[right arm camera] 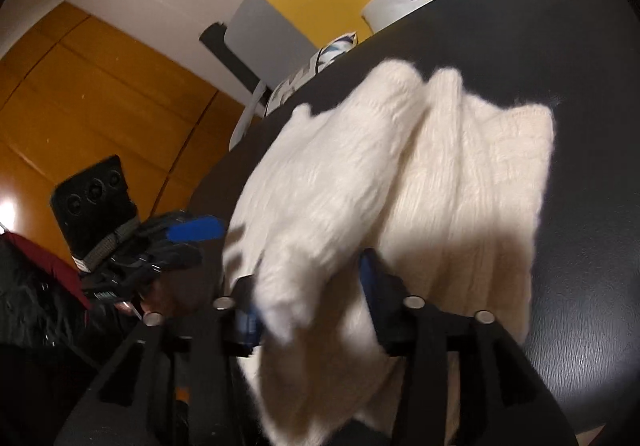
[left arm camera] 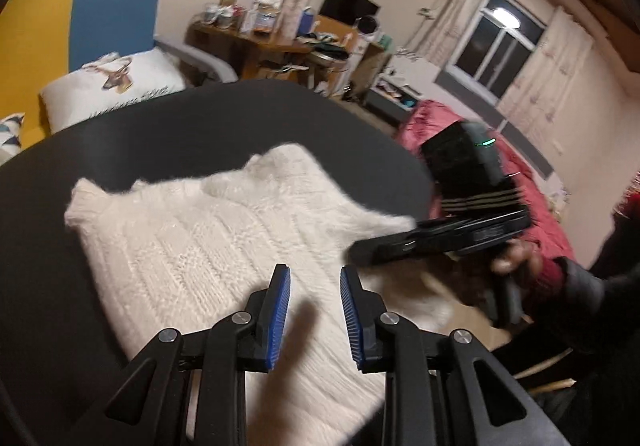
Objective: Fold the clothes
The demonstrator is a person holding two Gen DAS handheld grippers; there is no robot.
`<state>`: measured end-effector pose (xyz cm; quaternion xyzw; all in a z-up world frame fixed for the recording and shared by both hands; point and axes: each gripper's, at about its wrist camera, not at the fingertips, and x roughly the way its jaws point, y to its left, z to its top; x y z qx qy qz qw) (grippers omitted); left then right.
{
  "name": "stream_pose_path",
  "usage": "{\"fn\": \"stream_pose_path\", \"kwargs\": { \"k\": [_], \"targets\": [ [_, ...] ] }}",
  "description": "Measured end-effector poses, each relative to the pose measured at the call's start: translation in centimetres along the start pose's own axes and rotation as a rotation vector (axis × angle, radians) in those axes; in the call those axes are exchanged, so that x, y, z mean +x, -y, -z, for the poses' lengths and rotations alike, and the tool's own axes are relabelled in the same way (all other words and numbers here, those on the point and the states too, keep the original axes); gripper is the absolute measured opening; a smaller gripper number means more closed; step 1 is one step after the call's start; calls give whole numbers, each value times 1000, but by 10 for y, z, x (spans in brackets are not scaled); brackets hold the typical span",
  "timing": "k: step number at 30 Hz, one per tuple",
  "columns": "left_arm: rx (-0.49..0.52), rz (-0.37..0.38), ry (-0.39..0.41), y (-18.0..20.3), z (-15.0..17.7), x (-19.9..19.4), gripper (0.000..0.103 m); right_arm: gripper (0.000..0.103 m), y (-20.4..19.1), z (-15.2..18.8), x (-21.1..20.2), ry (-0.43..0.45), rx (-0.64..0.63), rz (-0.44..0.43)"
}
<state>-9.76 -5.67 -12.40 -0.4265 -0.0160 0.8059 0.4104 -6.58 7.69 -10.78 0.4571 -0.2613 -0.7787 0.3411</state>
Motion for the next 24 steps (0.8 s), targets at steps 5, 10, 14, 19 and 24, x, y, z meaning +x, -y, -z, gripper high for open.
{"fn": "stream_pose_path", "kwargs": {
  "k": [5,10,14,19,24],
  "targets": [
    [-3,3,2,0,23,10,25,50,-10,-4,-21,37,-53,62],
    [-19,19,16,-1,23,12,25,52,13,-16,-44,141,-12,71],
    [-14,9,22,-2,21,13,26,52,23,-39,-9,92,12,25],
    [27,-37,49,10,22,6,26,14,13,-40,18,6,-61,113],
    [178,-44,116,44,24,-11,26,13,-24,-40,-13,92,-212,166]
  ]
}}
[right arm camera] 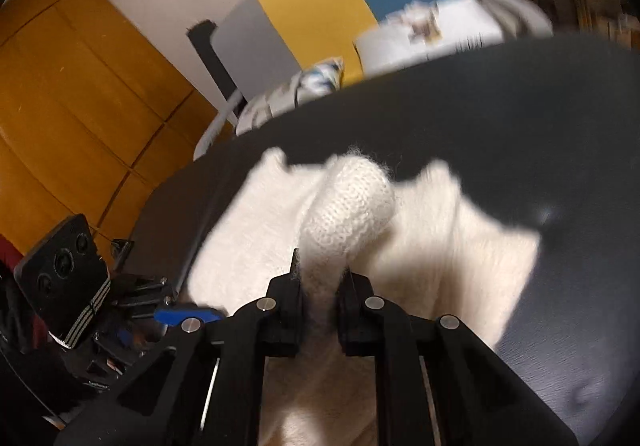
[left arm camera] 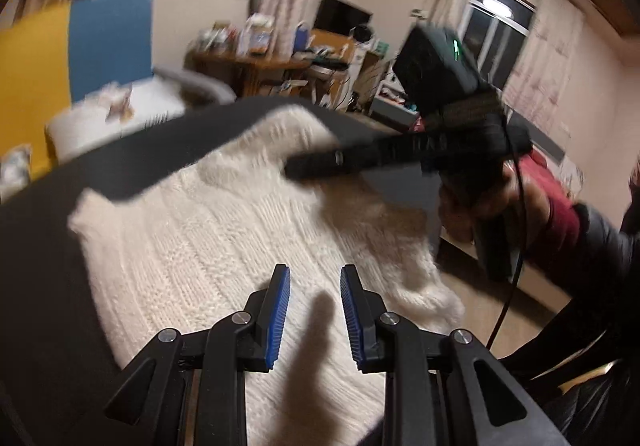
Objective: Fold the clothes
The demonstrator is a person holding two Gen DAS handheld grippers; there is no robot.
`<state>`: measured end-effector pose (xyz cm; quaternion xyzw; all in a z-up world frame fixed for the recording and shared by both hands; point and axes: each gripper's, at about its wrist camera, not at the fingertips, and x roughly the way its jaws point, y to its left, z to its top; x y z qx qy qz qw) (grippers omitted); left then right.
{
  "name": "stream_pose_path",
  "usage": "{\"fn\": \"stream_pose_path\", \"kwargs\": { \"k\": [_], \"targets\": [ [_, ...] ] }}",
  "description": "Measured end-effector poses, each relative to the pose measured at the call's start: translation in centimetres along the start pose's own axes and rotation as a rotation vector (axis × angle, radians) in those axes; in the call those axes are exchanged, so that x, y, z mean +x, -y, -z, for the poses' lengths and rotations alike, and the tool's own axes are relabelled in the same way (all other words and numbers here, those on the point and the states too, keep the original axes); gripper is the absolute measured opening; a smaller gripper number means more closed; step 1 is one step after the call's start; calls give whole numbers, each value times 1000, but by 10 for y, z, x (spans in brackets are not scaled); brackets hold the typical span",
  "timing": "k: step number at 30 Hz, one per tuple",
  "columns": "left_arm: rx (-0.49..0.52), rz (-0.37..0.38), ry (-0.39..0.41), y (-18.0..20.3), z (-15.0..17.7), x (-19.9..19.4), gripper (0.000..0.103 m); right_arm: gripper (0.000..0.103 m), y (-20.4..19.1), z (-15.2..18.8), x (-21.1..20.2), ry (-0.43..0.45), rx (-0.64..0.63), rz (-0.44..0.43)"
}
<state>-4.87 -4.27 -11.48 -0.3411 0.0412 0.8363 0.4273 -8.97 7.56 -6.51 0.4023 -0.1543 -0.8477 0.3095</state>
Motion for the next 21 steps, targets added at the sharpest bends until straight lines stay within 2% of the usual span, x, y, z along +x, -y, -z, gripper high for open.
{"fn": "stream_pose_path", "kwargs": {
  "k": [1,3,7,10,13,16,17,19,21],
  "targets": [
    [24,11,1,5,-1,0,26,13,-6,-4,-13,31,-31,9],
    [41,12,-89,6,4,20,26,13,-5,-7,-29,63,-55,39],
    [67,21,-273,6,19,65,26,13,45,9,-15,3,59,96],
    [24,48,-266,4,16,64,26,13,83,27,-2,-25,158,84],
    [8,92,-194,8,5,45,26,13,88,27,-14,22,165,45],
    [18,115,-140,11,-11,38,26,13,100,22,-24,48,155,47],
    [30,100,-127,11,-17,41,26,13,104,19,-27,56,152,49],
    [47,0,-119,9,-26,58,26,13,121,29,-15,5,187,64],
    [62,-103,-130,3,-34,81,26,13,132,36,-15,17,230,20]
  ]
}}
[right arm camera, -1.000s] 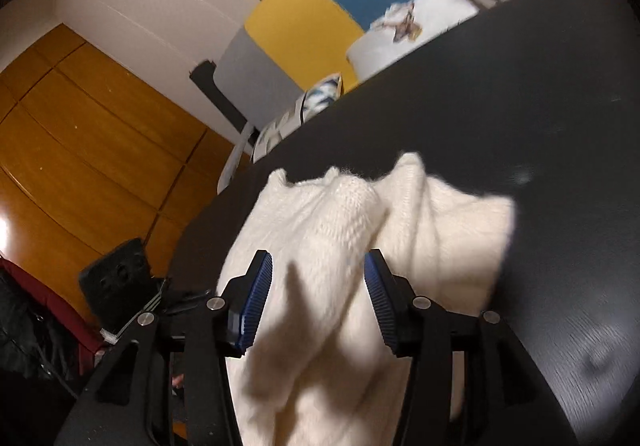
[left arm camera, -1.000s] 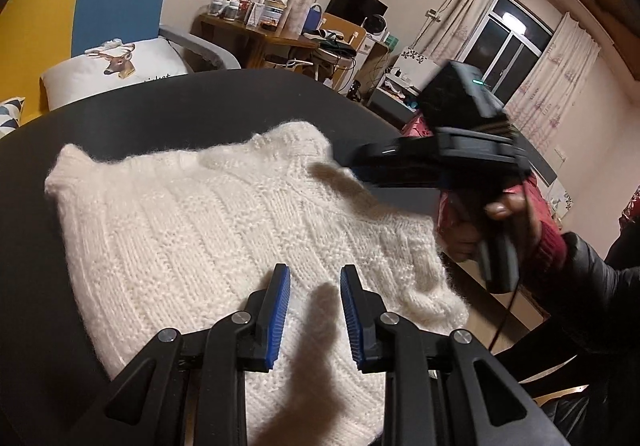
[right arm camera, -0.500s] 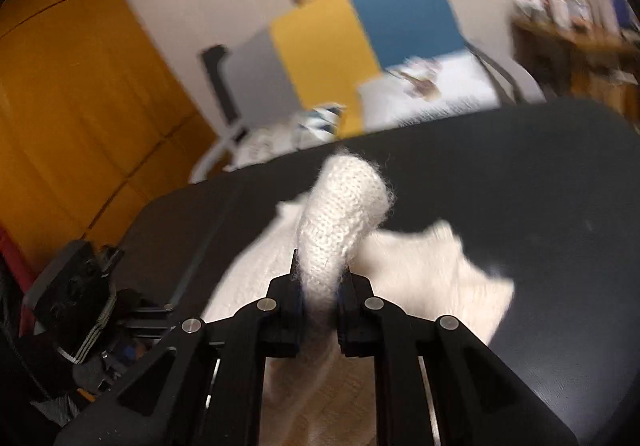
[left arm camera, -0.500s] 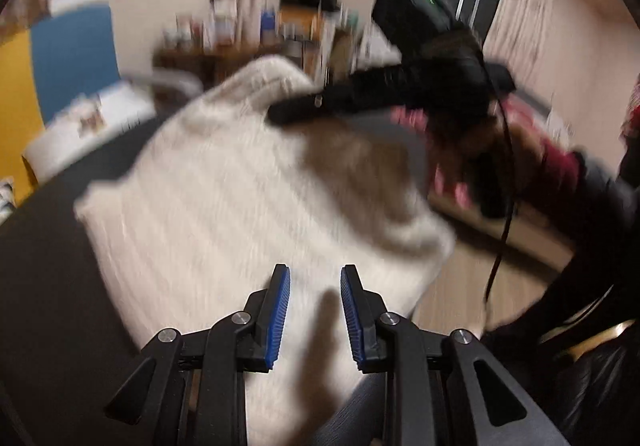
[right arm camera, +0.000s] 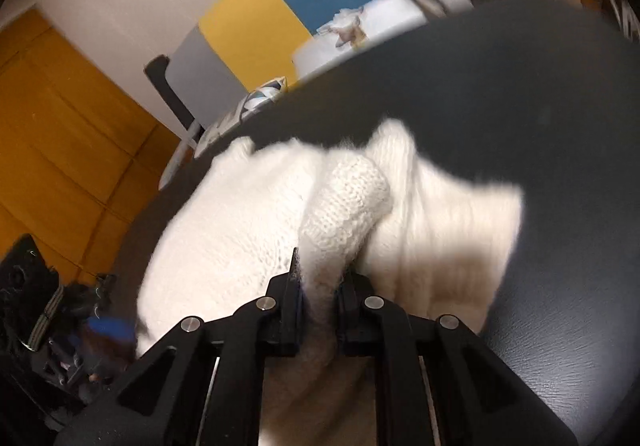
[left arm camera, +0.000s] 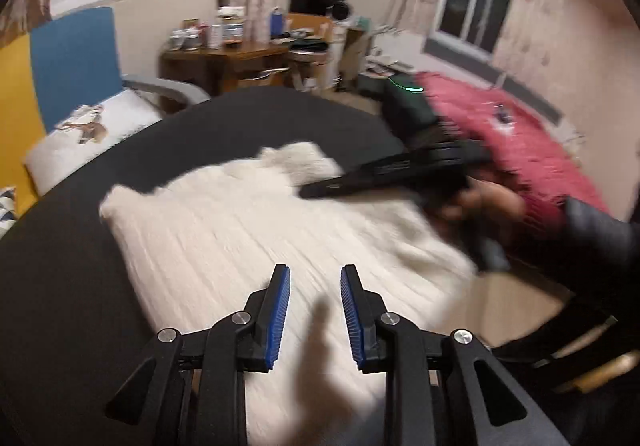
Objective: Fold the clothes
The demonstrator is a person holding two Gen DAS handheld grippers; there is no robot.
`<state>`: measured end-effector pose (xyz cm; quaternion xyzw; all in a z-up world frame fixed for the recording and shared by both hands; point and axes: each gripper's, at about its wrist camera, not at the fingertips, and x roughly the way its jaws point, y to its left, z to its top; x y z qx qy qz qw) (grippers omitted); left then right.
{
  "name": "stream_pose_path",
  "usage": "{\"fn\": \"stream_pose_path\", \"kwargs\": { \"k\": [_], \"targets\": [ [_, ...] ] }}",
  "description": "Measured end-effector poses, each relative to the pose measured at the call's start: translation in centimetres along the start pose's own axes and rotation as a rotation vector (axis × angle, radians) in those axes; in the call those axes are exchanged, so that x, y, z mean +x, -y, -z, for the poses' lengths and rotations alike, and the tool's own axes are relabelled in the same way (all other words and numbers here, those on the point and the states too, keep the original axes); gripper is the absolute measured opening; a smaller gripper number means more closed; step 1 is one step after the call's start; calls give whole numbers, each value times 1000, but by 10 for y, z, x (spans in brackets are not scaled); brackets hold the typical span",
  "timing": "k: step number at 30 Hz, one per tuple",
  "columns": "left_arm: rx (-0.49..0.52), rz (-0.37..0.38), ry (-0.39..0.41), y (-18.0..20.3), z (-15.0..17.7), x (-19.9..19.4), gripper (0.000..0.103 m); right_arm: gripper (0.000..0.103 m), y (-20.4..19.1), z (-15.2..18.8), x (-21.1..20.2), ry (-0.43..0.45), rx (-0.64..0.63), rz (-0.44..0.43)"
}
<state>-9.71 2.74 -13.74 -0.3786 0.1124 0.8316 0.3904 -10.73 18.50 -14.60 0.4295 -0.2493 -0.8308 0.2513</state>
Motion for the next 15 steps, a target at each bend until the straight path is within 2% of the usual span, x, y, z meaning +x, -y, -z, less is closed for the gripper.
{"fn": "stream_pose_path", "kwargs": {
  "k": [2,7,11,15],
  "targets": [
    [19,-47,-2,-4,-9,20,26,13,10,4,-2,15,45,-53],
    [6,5,-94,3,-13,34,27,13,17,4,4,-22,89,-125],
    [-40,-1,-121,-6,15,3,27,13,-5,8,22,-91,60,-184],
    [-186,-33,-134,-32,44,-34,29,19,-47,7,48,-185,13,-236]
  ]
}}
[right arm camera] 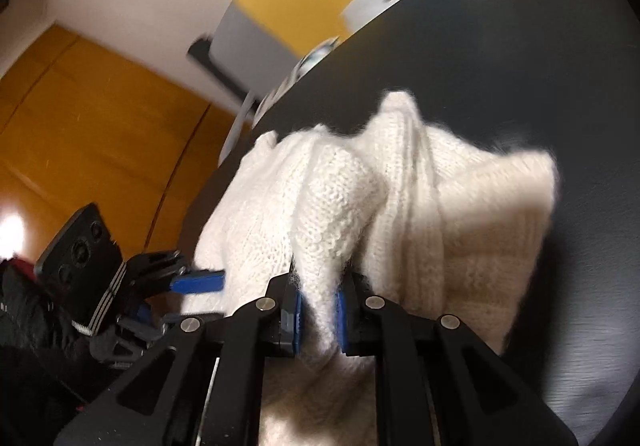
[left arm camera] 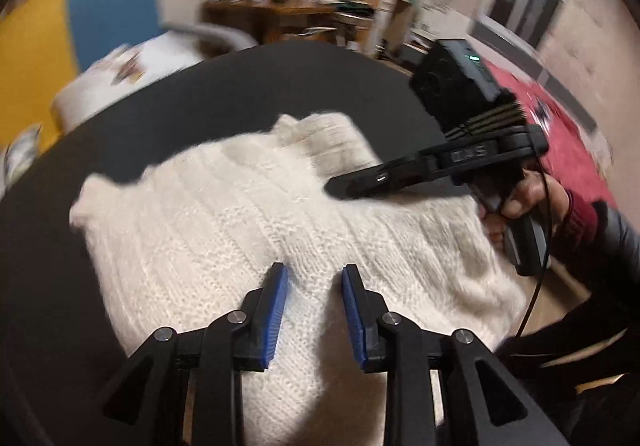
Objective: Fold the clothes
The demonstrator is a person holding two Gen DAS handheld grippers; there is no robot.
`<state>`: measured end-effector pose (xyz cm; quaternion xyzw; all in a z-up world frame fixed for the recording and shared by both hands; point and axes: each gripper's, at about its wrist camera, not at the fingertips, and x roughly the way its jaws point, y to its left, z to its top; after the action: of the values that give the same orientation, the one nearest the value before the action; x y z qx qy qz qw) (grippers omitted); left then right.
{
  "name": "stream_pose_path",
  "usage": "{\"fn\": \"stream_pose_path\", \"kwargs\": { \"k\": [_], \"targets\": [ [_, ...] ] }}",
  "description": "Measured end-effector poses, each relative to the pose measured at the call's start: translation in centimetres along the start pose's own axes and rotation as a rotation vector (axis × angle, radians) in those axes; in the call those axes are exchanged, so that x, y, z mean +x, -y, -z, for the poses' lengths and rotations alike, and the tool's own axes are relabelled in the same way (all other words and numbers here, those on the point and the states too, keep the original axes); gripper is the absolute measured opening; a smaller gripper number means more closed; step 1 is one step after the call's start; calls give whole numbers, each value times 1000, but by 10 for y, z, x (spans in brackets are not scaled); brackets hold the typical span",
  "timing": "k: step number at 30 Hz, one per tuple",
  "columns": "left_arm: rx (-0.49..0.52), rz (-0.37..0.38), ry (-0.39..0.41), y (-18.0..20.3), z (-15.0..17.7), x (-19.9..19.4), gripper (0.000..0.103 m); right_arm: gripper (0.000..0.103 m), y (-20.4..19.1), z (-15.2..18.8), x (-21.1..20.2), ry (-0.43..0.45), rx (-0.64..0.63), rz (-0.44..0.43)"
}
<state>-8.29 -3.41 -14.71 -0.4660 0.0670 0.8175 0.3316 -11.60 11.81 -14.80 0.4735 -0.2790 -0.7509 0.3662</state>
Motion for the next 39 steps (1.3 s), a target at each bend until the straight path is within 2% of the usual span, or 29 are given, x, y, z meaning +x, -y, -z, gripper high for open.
{"fn": "stream_pose_path", "kwargs": {
  "k": [2,3,4,6,10,16,17,18,19,22,24,26,28,32,34,36,38,39],
  "targets": [
    [-46,-10,11,-9,5,-12,29,25,-13,-4,0,7,-12,-29],
    [-67,-2,22,-10,6,-16,29,34,-19,-5,-4,28,-21,-43],
    [-87,7,34,-11,6,-18,29,49,-22,-2,-13,45,-27,-44],
    [-98,25,66,-8,3,-22,29,62,-26,8,-28,63,-36,-45],
    [-57,41,83,3,0,-24,29,63,-33,34,-47,50,-48,-48],
    [-53,72,77,3,-15,-8,29,63,-49,54,-27,62,-38,-32],
    [-41,66,82,4,-16,-8,29,62,-54,54,-21,71,-58,19],
    [-20,38,91,7,-20,-8,29,40,-58,52,-16,81,-82,62],
    [2,5,100,9,-24,-8,29,13,-62,51,-11,76,-103,85],
    [76,-103,136,18,-29,-18,29,13,-93,45,-15,77,-283,202],
    [112,-210,67,19,-28,-7,29,12,-104,44,-29,88,-371,306],
    [105,-187,40,18,-25,1,29,12,-88,41,-28,61,-339,368],
    [71,-134,37,16,-24,3,29,12,-63,42,-14,17,-268,373],
    [78,-101,-15,17,-33,20,28,13,-33,45,-10,47,-144,253],
    [114,-140,-61,24,-41,34,20,13,-32,44,-8,55,-135,244],
    [105,-172,-91,29,-47,43,13,13,-38,43,-4,45,-173,258],
    [32,-136,-59,27,-55,39,8,13,-40,43,-3,38,-195,265],
    [41,-91,-27,31,-58,33,6,13,-41,44,-3,36,-205,267]
  ]
}}
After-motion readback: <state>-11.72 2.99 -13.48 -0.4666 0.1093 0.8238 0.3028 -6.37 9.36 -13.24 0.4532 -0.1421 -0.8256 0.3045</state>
